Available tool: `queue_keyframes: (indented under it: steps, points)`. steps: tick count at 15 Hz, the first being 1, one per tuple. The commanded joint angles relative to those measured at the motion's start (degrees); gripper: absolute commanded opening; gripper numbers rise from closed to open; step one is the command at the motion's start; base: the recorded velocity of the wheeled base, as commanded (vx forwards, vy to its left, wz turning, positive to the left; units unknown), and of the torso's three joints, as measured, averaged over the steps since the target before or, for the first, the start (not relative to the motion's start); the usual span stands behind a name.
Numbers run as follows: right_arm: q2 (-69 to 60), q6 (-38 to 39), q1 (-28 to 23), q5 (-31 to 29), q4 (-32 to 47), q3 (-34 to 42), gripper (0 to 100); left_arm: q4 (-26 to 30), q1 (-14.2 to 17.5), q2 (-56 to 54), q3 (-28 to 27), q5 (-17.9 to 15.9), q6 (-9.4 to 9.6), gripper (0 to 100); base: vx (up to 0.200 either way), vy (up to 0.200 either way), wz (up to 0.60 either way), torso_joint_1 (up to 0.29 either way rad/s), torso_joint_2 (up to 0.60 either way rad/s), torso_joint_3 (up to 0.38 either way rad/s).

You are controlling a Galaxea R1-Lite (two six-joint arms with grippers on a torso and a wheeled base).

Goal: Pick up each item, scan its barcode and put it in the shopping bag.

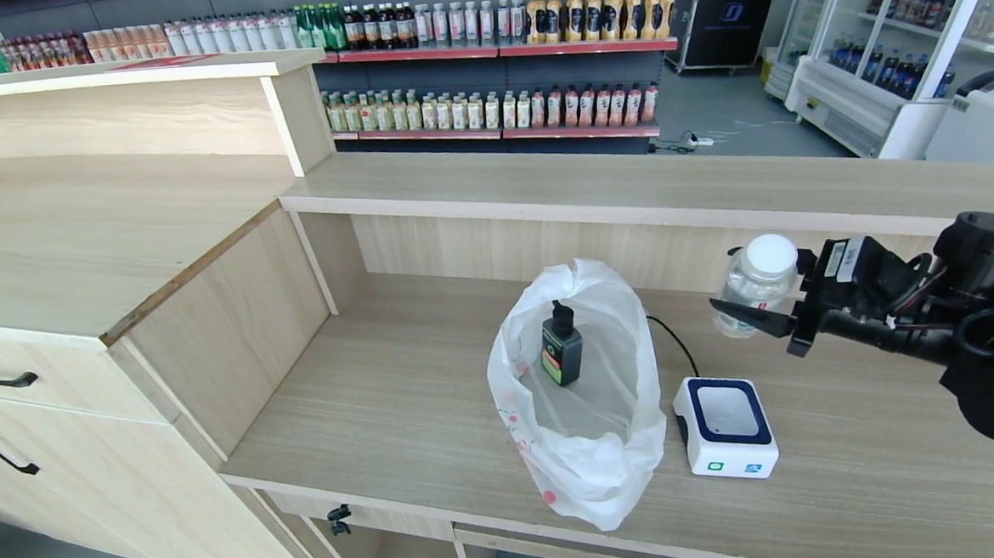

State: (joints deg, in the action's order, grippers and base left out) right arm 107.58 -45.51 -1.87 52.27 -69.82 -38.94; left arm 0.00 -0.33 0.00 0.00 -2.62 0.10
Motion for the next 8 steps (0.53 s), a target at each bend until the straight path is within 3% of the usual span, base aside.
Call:
queue_keyframes:
  steps: [1, 4, 8]
  points:
    - [0.4, -3.4, -2.6, 3.1, 3.7, -0.6, 0, 0.0, 0.0, 0.1, 0.0, 0.0, 0.08, 100, 0.000, 0.000, 0.00, 0.000, 0.00, 0.000]
    - [-1.1, -13.4, -5.1, 6.9, 15.2, -1.7, 0, 0.0, 0.0, 0.1, 0.0, 0.0, -0.01, 100, 0.000, 0.000, 0.00, 0.000, 0.00, 0.000]
    - [-1.0, -17.9, -4.6, 8.6, 17.9, -1.9, 0, 0.0, 0.0, 0.1, 0.0, 0.0, -0.01, 100, 0.000, 0.000, 0.00, 0.000, 0.00, 0.000]
